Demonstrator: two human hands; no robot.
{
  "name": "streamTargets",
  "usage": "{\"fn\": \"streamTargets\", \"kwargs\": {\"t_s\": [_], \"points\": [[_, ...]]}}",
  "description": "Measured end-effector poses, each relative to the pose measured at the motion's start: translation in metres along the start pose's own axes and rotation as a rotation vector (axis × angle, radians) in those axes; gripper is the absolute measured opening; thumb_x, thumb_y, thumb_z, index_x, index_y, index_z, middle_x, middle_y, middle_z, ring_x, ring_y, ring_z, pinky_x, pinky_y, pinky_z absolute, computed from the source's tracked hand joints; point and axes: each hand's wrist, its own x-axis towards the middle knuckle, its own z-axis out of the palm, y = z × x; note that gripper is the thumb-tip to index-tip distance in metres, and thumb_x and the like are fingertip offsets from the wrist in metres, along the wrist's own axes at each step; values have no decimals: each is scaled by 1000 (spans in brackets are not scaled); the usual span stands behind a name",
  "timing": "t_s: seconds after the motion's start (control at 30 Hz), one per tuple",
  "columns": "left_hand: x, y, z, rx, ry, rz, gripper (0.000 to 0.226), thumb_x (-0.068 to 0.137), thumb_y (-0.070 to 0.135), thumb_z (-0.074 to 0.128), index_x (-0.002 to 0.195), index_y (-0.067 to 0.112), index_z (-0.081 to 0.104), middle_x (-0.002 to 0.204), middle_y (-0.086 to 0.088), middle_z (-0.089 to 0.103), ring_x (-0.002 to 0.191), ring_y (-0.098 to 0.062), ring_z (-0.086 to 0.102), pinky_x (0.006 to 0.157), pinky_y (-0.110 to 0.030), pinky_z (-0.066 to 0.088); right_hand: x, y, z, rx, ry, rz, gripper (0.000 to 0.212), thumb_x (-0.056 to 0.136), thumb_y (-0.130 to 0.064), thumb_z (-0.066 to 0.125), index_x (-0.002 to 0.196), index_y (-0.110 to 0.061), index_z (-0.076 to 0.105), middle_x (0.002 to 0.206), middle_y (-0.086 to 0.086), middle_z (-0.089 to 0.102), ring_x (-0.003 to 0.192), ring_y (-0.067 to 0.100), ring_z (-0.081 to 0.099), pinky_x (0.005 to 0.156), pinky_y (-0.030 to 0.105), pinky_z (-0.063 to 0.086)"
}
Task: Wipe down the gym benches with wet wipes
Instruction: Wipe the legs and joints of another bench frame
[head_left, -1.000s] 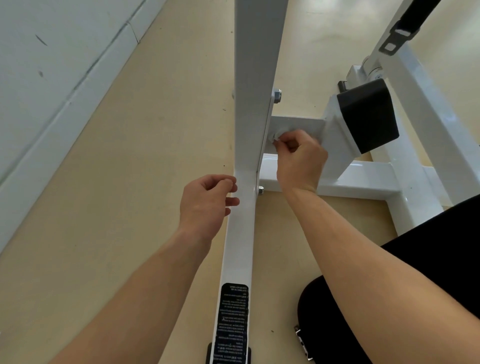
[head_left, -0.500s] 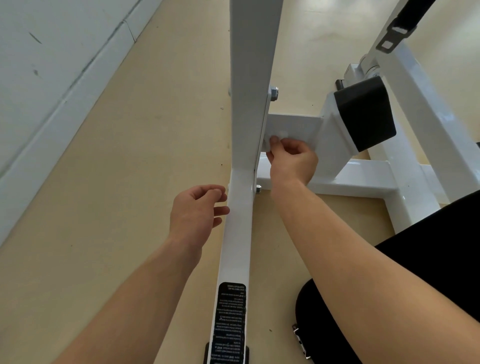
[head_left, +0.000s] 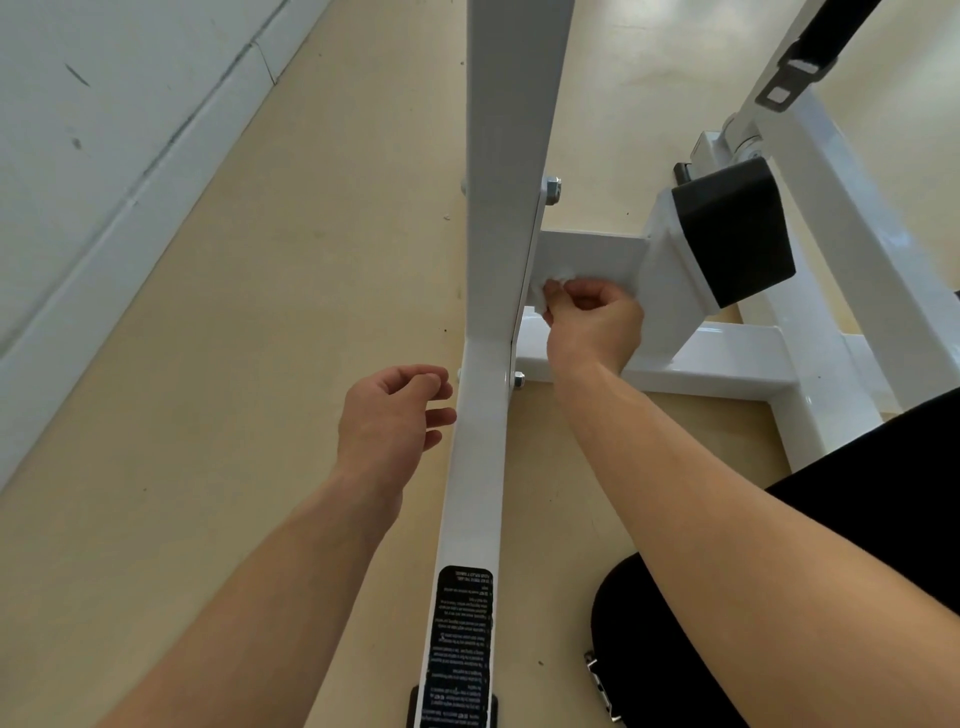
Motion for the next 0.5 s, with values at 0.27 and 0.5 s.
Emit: {"fn": "streamTargets", "kwargs": {"t_s": [0.27, 0.5], "points": [[1, -3, -2, -3, 8, -13, 16, 98, 15, 57, 99, 15, 73, 97, -2, 76, 74, -13, 70, 71, -30, 54, 1, -10, 1, -108, -61, -209, 21, 85, -22, 79, 72, -27, 62, 69, -10, 66, 69, 11, 65, 61, 6, 45], [0, -4, 0, -6, 1, -12, 15, 98, 14, 57, 98, 15, 72, 97, -3, 75, 72, -13, 69, 69, -29, 52, -3, 6, 3, -177, -84, -119, 14, 86, -17, 76, 78, -18, 65, 70, -12, 62, 72, 11, 60, 55, 1, 37]]}}
